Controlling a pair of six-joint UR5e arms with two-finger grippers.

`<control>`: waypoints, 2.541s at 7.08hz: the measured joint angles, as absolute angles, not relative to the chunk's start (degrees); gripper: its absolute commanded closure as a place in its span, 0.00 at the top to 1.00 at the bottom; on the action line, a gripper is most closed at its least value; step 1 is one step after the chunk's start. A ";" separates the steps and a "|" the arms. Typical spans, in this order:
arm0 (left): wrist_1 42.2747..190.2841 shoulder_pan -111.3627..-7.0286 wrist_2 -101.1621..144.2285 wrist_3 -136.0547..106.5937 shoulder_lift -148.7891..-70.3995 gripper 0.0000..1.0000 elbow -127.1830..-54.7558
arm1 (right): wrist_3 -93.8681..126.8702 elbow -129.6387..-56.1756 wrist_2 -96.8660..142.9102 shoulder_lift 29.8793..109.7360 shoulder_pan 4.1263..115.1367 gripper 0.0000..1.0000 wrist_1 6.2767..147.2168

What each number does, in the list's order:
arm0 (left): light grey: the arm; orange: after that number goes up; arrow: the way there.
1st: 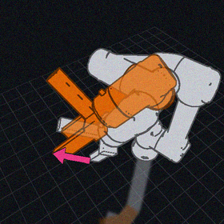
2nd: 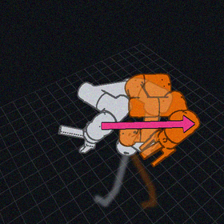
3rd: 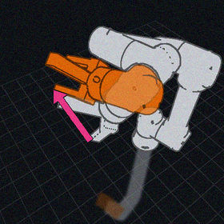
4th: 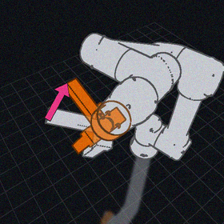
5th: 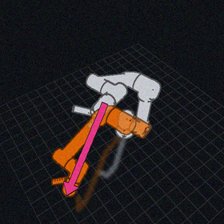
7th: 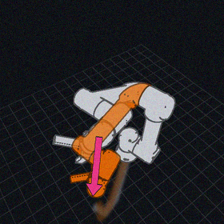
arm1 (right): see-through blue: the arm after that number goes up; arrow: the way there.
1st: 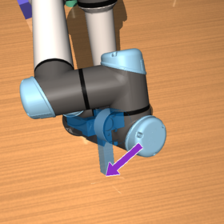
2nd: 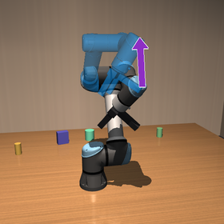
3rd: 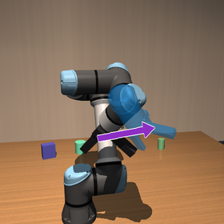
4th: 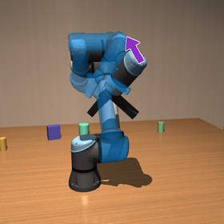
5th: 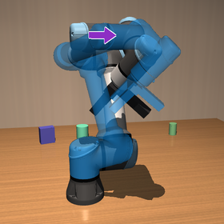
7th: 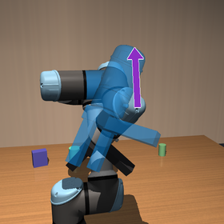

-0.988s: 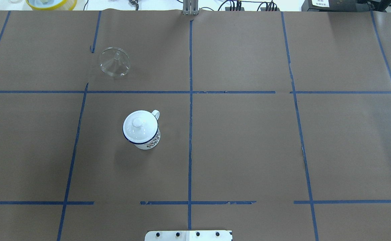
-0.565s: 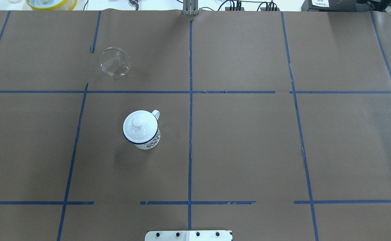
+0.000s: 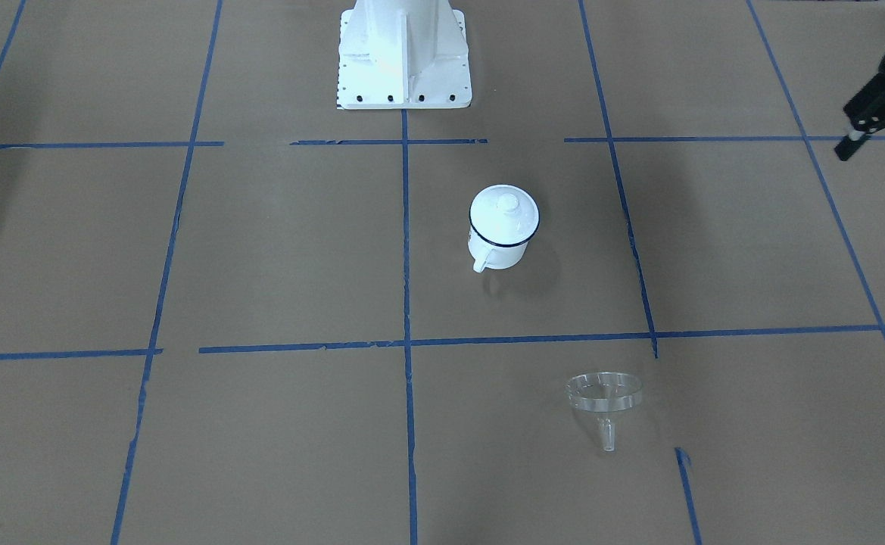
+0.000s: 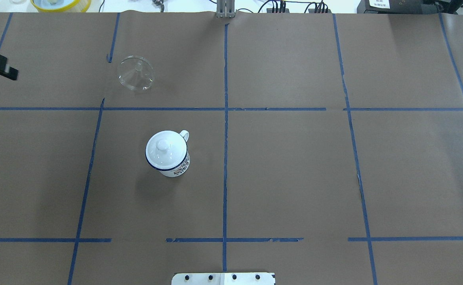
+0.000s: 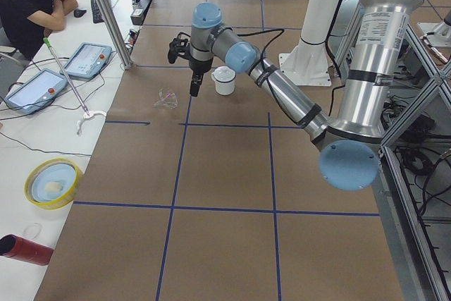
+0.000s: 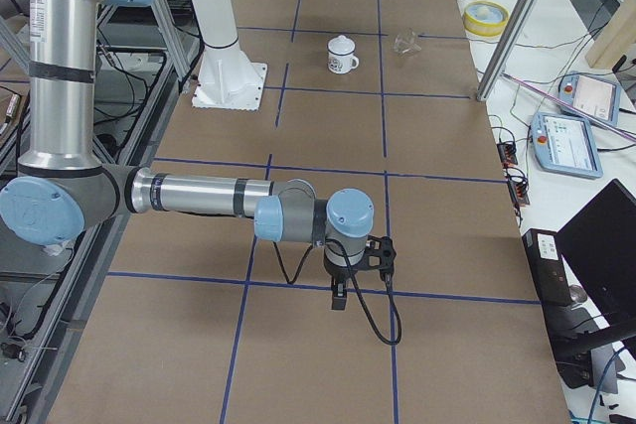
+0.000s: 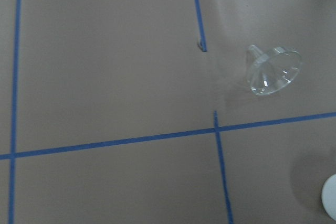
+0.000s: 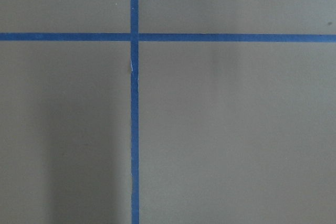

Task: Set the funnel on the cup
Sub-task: 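Move the left gripper over the white cap on the enamel mug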

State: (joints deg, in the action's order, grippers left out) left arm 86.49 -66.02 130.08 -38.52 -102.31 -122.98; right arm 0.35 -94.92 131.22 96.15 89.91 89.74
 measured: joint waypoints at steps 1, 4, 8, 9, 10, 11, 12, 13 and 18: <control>84.17 -59.99 126.36 -43.61 -106.70 1.00 -122.58 | 0.35 -94.92 131.22 96.15 89.91 1.00 89.73; 74.42 -49.18 121.15 -48.84 -118.17 1.00 -119.82 | 0.35 -94.90 131.22 96.15 89.91 1.00 89.73; 74.90 -38.34 115.57 -57.86 -125.46 0.99 -110.25 | 0.35 -94.92 131.22 96.15 89.91 1.00 89.74; 76.23 -37.24 114.84 -58.57 -125.65 0.92 -108.83 | 0.35 -94.92 131.22 96.15 89.91 1.00 89.73; 77.27 -36.79 114.56 -58.83 -125.70 0.86 -107.73 | 0.35 -94.92 131.22 96.15 89.91 1.00 89.74; 78.50 -36.63 114.48 -58.90 -125.63 0.79 -106.71 | 0.35 -94.92 131.22 96.15 89.91 1.00 89.74; 79.95 -36.54 114.49 -58.95 -125.53 0.74 -105.76 | 0.35 -94.92 131.22 96.15 89.91 1.00 89.74; 80.78 -36.48 114.60 -58.99 -125.52 0.70 -105.46 | 0.35 -94.91 131.22 96.15 89.91 1.00 89.74; 81.21 -35.51 114.90 -59.03 -125.43 0.61 -105.35 | 0.35 -94.91 131.22 96.15 89.91 1.00 89.74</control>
State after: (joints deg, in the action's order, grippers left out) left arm 81.21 -35.51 114.90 -59.03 -125.43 -105.35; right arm 0.35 -94.91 131.22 96.15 89.91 89.74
